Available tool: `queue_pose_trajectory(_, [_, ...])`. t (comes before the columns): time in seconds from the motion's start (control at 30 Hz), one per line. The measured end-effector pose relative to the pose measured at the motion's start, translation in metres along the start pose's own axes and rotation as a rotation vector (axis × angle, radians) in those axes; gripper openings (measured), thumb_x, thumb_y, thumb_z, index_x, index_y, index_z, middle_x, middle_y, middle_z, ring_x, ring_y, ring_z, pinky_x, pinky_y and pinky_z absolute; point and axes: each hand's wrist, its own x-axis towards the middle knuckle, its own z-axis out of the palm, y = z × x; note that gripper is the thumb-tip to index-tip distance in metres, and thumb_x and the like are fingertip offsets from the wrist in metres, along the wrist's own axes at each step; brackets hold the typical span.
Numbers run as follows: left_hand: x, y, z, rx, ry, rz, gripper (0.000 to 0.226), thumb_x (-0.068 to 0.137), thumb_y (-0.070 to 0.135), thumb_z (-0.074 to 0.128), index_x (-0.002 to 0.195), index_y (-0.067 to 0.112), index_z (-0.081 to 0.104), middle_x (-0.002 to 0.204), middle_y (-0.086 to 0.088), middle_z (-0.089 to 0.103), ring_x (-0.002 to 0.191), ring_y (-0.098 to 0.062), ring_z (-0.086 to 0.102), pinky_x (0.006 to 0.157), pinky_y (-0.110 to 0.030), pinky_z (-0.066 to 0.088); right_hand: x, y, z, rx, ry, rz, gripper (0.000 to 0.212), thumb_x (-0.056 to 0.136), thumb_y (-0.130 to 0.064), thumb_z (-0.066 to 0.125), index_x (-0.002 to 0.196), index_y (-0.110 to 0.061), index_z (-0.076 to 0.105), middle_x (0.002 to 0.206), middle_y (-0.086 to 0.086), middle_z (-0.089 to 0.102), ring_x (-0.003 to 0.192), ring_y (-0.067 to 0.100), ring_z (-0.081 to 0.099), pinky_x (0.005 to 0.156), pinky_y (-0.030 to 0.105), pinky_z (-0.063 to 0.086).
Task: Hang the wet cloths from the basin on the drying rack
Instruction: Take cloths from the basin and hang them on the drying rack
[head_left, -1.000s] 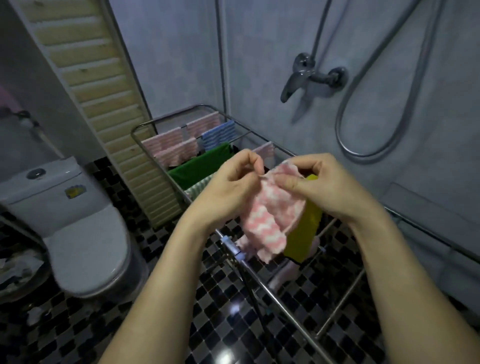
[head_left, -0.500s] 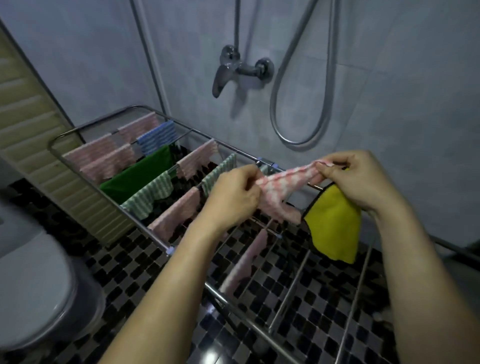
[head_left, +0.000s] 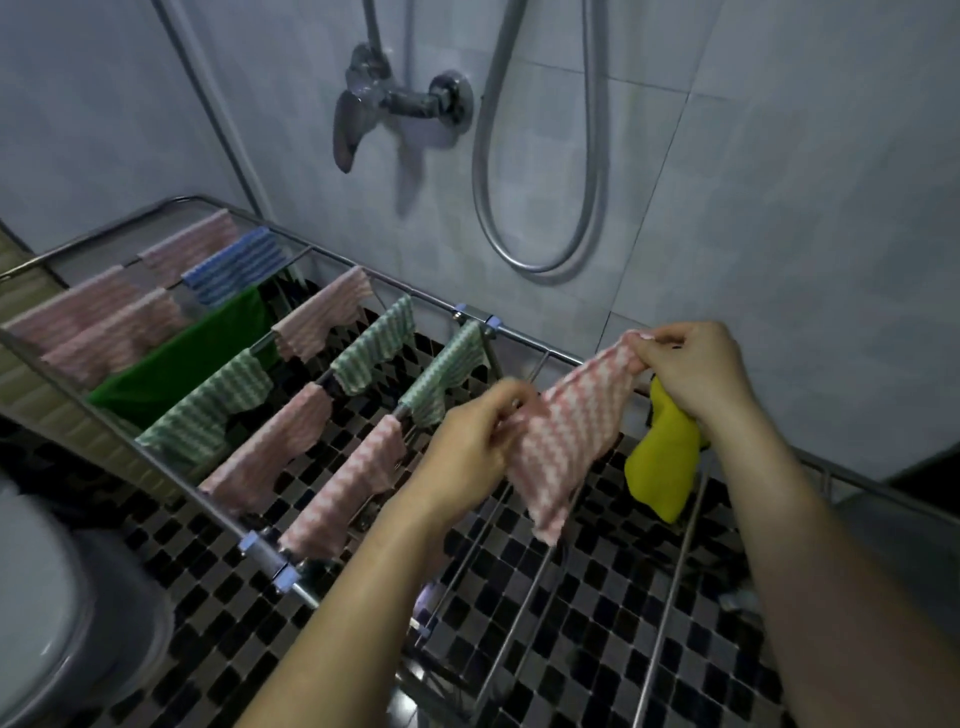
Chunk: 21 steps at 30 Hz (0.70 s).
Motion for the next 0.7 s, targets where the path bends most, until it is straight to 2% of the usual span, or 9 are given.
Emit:
queue_pose_trajectory(0.1, [0.012, -0.021, 0.006, 0.108, -0.022, -0.063, 0.053, 0.074, -0.019, 0.045, 0.105, 0.016, 0.071, 0.103, 0.003, 0.063, 0.099, -0.014, 0.060, 0.081, -0.020, 0.048, 0.021, 0.009, 0.025, -0.091, -0.063, -0.005, 0.028, 0.090, -0.028, 0.063, 0.070, -0.013, 0.076, 0.076, 0.005, 0.075, 0.081, 0.021, 0.069, 0.084, 0.037, 0.053])
queue_pose_trajectory(0.17, [0.022, -0.039, 0.009, 0.119, -0.021, -0.156, 0.055, 0.077, -0.017, 0.048, 0.117, 0.014, 0.068, 0.108, 0.007, 0.060, 0.105, -0.010, 0.057, 0.085, -0.011, 0.043, 0.038, 0.016, 0.047, -0.163, -0.090, -0.007, 0.029, 0.090, -0.027, 0.062, 0.069, -0.014, 0.076, 0.076, 0.008, 0.075, 0.082, 0.026, 0.070, 0.082, 0.037, 0.053])
queue_pose_trajectory(0.2, [0.026, -0.047, 0.010, 0.123, -0.018, -0.180, 0.053, 0.080, -0.015, 0.052, 0.122, 0.014, 0.065, 0.110, 0.007, 0.059, 0.107, -0.009, 0.056, 0.087, -0.011, 0.042, 0.046, 0.018, 0.057, -0.193, -0.109, -0.013, 0.028, 0.090, -0.028, 0.062, 0.072, -0.013, 0.077, 0.078, 0.009, 0.076, 0.085, 0.028, 0.069, 0.083, 0.038, 0.053])
queue_pose_trajectory(0.33, [0.035, -0.070, 0.008, 0.135, 0.004, -0.223, 0.057, 0.081, -0.013, 0.049, 0.132, 0.010, 0.058, 0.116, -0.002, 0.059, 0.107, -0.011, 0.053, 0.091, -0.018, 0.041, 0.067, 0.018, 0.089, -0.321, -0.155, -0.010, 0.030, 0.090, -0.035, 0.061, 0.086, -0.010, 0.078, 0.091, 0.013, 0.075, 0.093, 0.032, 0.067, 0.084, 0.038, 0.052])
queue_pose_trajectory(0.43, [0.038, -0.082, 0.003, 0.104, 0.083, -0.236, 0.059, 0.078, -0.015, 0.046, 0.130, 0.010, 0.060, 0.116, -0.002, 0.060, 0.109, -0.015, 0.055, 0.096, -0.027, 0.046, 0.081, 0.017, 0.109, -0.359, -0.162, -0.042, 0.035, 0.089, -0.038, 0.060, 0.080, -0.008, 0.075, 0.084, 0.012, 0.074, 0.086, 0.031, 0.067, 0.077, 0.038, 0.053])
queue_pose_trajectory(0.5, [0.039, -0.088, 0.002, 0.096, 0.143, -0.250, 0.059, 0.079, -0.016, 0.046, 0.130, 0.010, 0.059, 0.115, 0.001, 0.059, 0.108, -0.013, 0.055, 0.098, -0.027, 0.047, 0.085, 0.016, 0.118, -0.327, -0.170, -0.049, 0.034, 0.088, -0.041, 0.060, 0.080, -0.011, 0.074, 0.082, 0.008, 0.074, 0.084, 0.029, 0.068, 0.077, 0.039, 0.054])
queue_pose_trajectory(0.57, [0.041, -0.094, 0.002, 0.120, 0.163, -0.272, 0.058, 0.081, -0.015, 0.047, 0.132, 0.009, 0.057, 0.113, 0.003, 0.057, 0.107, -0.012, 0.055, 0.098, -0.027, 0.047, 0.086, 0.015, 0.128, -0.274, -0.207, -0.062, 0.027, 0.086, -0.040, 0.063, 0.084, -0.016, 0.074, 0.087, 0.005, 0.075, 0.087, 0.026, 0.069, 0.079, 0.040, 0.054])
queue_pose_trajectory(0.63, [0.042, -0.100, 0.004, 0.165, 0.163, -0.295, 0.057, 0.082, -0.013, 0.048, 0.133, 0.009, 0.056, 0.115, -0.001, 0.059, 0.107, -0.016, 0.056, 0.097, -0.029, 0.048, 0.084, 0.015, 0.136, -0.232, -0.252, -0.072, 0.016, 0.087, -0.030, 0.066, 0.094, -0.020, 0.075, 0.098, 0.004, 0.075, 0.096, 0.024, 0.068, 0.086, 0.039, 0.053])
queue_pose_trajectory(0.7, [0.044, -0.106, 0.005, 0.194, 0.160, -0.328, 0.056, 0.082, -0.011, 0.049, 0.133, 0.009, 0.055, 0.116, -0.005, 0.060, 0.106, -0.020, 0.058, 0.095, -0.034, 0.050, 0.086, 0.017, 0.141, -0.202, -0.303, -0.062, 0.027, 0.088, -0.020, 0.064, 0.114, -0.020, 0.071, 0.111, 0.003, 0.073, 0.107, 0.022, 0.066, 0.095, 0.037, 0.050])
